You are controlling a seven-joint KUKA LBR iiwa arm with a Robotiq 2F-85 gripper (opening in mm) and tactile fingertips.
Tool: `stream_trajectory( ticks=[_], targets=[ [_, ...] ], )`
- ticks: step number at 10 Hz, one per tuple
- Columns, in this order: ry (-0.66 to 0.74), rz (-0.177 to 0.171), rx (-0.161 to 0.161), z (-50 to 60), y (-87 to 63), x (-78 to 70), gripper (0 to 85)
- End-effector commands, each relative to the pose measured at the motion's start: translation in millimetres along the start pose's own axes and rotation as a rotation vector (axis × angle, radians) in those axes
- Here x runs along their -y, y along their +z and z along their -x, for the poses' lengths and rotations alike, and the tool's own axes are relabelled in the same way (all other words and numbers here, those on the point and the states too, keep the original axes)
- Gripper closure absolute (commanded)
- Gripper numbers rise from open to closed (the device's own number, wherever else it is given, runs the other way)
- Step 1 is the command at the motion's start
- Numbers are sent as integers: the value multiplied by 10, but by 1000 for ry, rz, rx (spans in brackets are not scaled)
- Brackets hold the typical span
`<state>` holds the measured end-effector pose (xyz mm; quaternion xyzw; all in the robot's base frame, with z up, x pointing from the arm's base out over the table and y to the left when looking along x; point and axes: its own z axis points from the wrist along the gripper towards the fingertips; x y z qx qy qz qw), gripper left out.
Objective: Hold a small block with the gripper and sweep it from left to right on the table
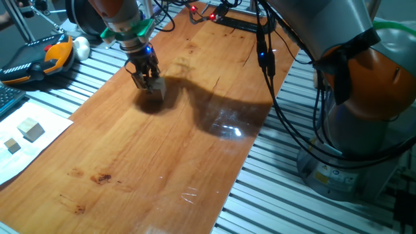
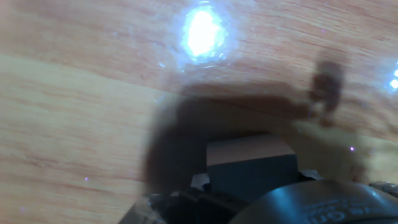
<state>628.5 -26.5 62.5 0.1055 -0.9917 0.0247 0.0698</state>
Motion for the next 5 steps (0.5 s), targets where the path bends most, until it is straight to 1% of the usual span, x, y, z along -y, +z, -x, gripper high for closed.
stream_trajectory(
  ticks=[1,3,4,5],
  targets=[
    [25,8,-4,0,2,0,183],
    [54,18,-16,-6,11,15,183],
    [70,12,-17,-6,12,17,183],
    [106,11,-12,-6,12,17,183]
  ],
)
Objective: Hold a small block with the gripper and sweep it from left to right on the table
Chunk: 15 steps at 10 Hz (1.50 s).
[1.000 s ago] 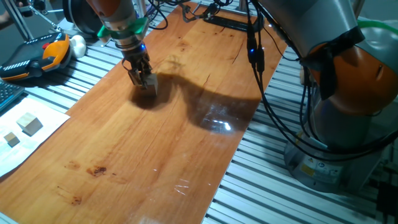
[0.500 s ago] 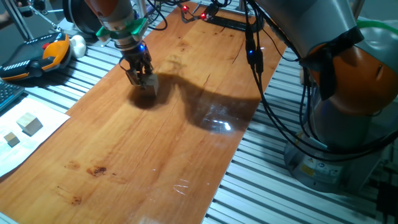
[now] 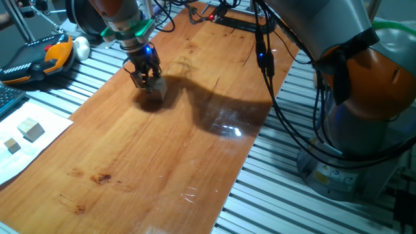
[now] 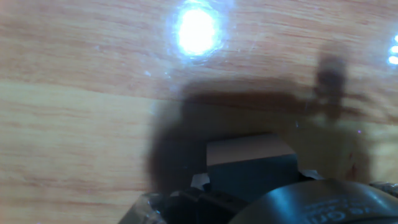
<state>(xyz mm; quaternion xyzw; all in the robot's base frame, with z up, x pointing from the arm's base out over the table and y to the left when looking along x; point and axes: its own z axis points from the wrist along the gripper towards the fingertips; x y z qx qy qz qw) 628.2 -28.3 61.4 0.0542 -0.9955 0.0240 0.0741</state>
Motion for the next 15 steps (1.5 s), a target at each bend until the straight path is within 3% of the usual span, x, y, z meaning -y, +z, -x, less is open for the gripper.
stream_trajectory(
  ticks=[1,2,3,6,7,8,15],
  targets=[
    [34,1,0,0,0,1,183],
    [56,-2,3,0,0,1,183],
    [64,-28,12,0,0,1,183],
    [43,-7,24,0,0,1,200],
    [37,23,29,0,0,1,200],
    [34,30,32,0,0,1,200],
    [50,42,36,0,0,1,210]
  ],
)
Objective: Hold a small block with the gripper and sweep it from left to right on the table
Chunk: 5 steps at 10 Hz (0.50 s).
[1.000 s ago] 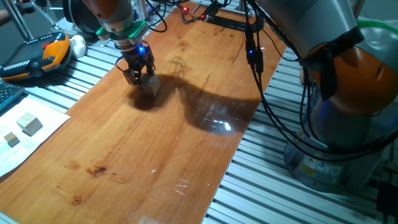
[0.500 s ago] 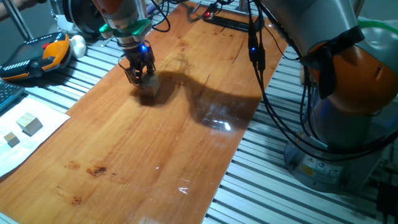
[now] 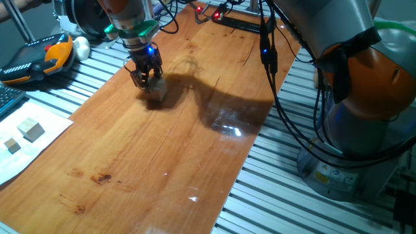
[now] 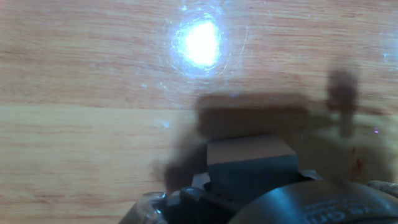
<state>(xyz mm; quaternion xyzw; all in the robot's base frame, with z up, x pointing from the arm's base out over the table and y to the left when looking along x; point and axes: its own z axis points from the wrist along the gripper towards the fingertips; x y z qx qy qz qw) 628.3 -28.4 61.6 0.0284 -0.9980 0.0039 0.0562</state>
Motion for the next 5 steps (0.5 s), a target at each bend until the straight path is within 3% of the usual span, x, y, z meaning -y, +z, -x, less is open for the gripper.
stream_trajectory(
  ticks=[1,5],
  targets=[
    [1,2,-1,-1,2,0,203],
    [3,-1,-4,60,1,-81,200]
  ],
)
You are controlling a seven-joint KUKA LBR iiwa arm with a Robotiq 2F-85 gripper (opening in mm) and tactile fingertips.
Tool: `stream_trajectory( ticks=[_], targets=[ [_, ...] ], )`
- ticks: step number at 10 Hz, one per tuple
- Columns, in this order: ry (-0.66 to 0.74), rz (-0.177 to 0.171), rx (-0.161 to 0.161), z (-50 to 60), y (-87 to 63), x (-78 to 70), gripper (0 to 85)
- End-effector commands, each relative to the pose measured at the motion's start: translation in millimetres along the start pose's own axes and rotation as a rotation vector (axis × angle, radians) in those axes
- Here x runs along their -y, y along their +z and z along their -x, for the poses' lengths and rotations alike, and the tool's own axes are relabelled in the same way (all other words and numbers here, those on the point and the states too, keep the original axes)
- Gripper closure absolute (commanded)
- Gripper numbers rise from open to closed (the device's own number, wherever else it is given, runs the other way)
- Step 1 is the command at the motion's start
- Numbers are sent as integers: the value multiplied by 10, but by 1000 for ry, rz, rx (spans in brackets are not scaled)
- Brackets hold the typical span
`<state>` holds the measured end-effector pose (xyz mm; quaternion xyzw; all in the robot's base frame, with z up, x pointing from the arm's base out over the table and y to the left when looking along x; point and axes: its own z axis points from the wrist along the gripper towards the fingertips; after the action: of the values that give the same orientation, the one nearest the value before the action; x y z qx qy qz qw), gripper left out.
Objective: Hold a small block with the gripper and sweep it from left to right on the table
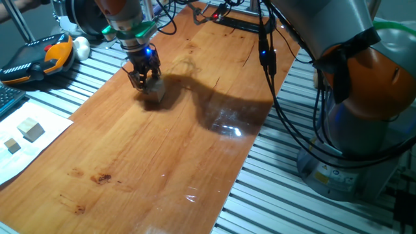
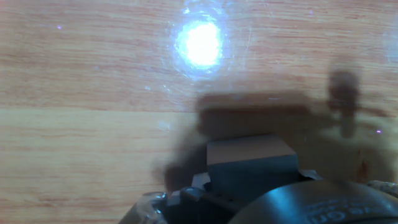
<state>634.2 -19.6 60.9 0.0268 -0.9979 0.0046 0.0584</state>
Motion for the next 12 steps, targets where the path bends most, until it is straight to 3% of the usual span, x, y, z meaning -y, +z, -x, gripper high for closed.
stream_trajectory(
  ticks=[1,12],
  targets=[
    [0,0,-4,10,-7,-12,200],
    [18,5,-22,109,16,-251,197]
  ],
)
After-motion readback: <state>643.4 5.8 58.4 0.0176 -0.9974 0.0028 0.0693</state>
